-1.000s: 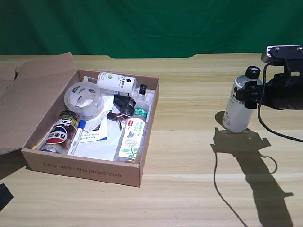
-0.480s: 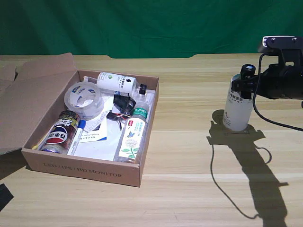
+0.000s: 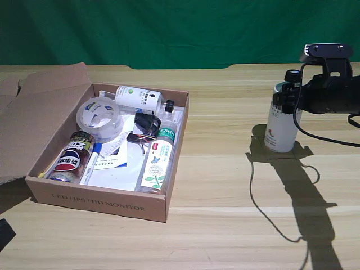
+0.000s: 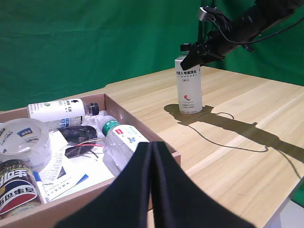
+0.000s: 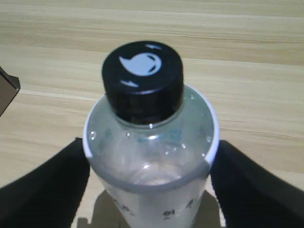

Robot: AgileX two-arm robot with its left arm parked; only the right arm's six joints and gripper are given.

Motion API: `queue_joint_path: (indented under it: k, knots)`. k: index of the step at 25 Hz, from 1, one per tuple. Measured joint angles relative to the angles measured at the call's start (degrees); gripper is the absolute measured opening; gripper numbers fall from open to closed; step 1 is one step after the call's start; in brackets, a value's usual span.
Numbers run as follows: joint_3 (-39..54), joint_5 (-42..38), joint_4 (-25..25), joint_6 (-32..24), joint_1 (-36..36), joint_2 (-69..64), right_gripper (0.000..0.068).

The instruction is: Place the white bottle into the box.

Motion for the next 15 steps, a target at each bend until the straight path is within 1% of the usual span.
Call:
queue_joint_path:
  k: [4,15]
  knots:
    - [-0.7,-0.2,0.5,-0.3,0.0,1.0,0.0543]
    - [-0.8,0.8,0.7,-2.8,0.0,1.1,0.0542]
